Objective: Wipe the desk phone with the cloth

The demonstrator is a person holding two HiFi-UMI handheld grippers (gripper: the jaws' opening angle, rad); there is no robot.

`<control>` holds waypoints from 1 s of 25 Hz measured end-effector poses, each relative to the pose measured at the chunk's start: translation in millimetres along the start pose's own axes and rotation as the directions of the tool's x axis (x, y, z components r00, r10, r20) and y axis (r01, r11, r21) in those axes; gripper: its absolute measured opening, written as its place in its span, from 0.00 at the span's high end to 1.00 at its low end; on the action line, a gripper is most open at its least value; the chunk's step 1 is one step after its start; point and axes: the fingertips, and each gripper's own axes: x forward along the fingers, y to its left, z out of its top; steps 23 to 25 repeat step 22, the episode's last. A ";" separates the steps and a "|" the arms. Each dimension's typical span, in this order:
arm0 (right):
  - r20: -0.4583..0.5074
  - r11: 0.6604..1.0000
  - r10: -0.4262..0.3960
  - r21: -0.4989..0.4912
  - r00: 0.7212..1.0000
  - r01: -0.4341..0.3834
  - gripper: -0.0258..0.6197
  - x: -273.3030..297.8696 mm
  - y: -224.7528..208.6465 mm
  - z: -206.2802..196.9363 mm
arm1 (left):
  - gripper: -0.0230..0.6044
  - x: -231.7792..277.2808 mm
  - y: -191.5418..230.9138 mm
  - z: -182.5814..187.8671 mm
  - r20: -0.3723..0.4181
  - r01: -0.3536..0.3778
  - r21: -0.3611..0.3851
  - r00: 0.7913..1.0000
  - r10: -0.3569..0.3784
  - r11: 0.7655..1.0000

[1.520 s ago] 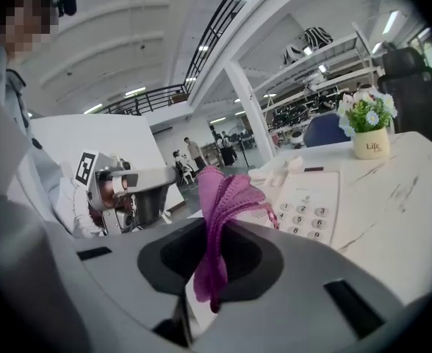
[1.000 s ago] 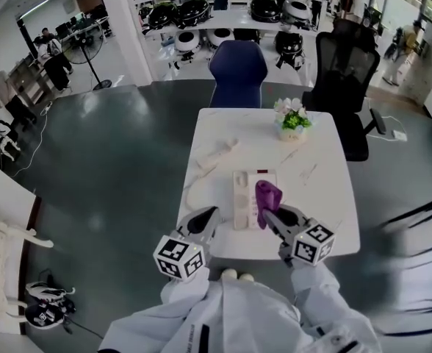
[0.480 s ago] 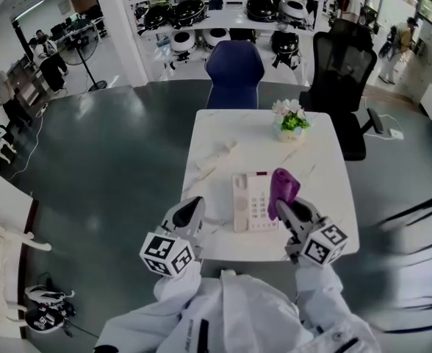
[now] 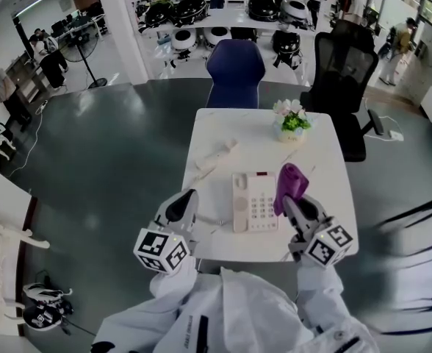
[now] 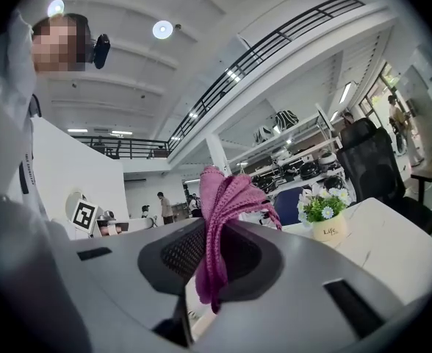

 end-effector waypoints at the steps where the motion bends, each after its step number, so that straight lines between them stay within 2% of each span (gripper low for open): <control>1: 0.001 1.000 0.000 0.000 1.000 0.000 0.90 0.3 -0.7 -0.2 | 0.97 0.3 0.0 -0.3 0.000 -0.002 0.000 1.000 0.002 1.000; 6: -0.005 1.000 -0.011 -0.005 1.000 0.011 0.90 0.8 -5.5 -1.7 | 0.97 1.3 1.0 -0.6 -0.010 -0.005 0.018 1.000 0.005 1.000; 25: -0.032 0.999 -0.019 -0.041 0.999 0.018 0.90 9.8 -16.2 -7.8 | 0.97 13.7 5.9 -6.7 -0.028 -0.003 0.013 1.000 0.004 1.000</control>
